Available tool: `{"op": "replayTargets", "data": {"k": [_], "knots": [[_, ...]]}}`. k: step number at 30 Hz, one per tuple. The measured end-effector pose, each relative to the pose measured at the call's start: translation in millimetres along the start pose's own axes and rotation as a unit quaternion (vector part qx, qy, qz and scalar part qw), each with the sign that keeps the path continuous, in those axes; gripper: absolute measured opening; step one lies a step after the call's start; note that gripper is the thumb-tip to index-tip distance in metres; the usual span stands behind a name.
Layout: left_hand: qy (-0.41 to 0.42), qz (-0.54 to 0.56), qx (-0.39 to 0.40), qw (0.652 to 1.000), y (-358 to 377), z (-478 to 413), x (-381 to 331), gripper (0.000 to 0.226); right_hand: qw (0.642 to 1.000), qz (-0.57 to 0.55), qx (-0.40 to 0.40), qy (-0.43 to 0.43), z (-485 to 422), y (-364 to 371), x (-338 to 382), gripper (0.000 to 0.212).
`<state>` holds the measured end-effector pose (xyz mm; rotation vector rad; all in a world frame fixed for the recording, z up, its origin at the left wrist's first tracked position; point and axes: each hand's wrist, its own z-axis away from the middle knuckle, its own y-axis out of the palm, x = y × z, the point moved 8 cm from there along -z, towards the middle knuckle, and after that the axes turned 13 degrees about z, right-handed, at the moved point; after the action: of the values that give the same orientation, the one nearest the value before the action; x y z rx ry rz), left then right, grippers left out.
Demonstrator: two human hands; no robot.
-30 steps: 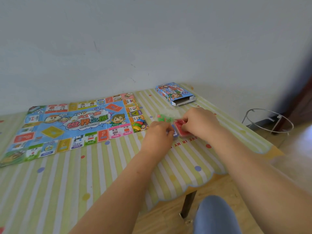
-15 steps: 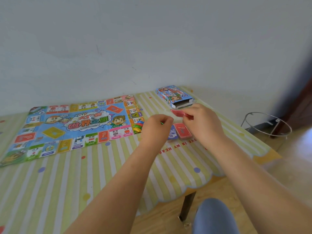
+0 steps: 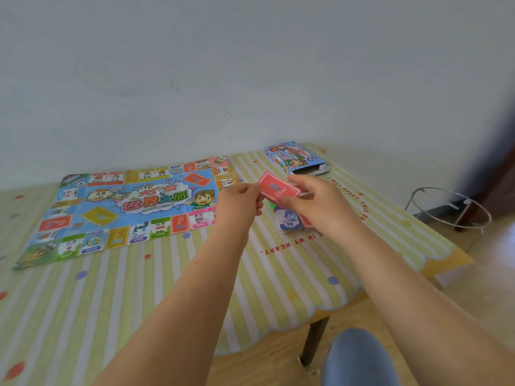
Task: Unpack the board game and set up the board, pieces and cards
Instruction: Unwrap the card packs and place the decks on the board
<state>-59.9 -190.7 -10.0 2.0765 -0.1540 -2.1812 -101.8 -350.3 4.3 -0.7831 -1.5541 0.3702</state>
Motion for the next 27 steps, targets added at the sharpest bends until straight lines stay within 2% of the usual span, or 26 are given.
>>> {"op": "replayTargets", "data": {"k": [3,6,11,15,20,22,24,27], "knots": [[0.047,-0.031,0.008,0.998,-1.1,0.5,-7.7,0.022,0.992,-0.092,0.081,0.04,3.3,12.0,1.2,0.029],[0.094,-0.062,0.007,0.994,-1.9,1.1,-14.9,0.022,0.977,-0.175,0.094,0.077,6.9,18.4,0.9,0.017],[0.134,-0.057,0.002,0.989,-4.9,5.3,-21.4,0.021,0.973,-0.188,0.096,0.098,6.6,26.9,-0.3,0.006],[0.109,0.002,0.005,0.994,-3.5,8.1,-18.4,0.019,0.954,-0.256,0.083,0.13,7.2,28.0,0.8,0.004],[0.002,0.087,0.088,0.992,8.3,6.3,1.7,0.023,0.932,-0.32,0.096,0.14,8.3,32.4,3.2,0.006],[-0.024,0.116,0.107,0.987,12.5,7.1,7.8,0.015,0.933,-0.319,0.101,0.131,9.0,33.4,5.0,0.005],[-0.044,0.155,0.101,0.982,13.7,5.9,12.8,0.017,0.939,-0.304,0.103,0.119,9.1,33.6,5.3,0.005],[-0.049,0.187,0.092,0.977,15.5,3.3,16.0,0.019,0.965,-0.219,0.104,0.098,10.1,30.2,4.8,0.016]]}}
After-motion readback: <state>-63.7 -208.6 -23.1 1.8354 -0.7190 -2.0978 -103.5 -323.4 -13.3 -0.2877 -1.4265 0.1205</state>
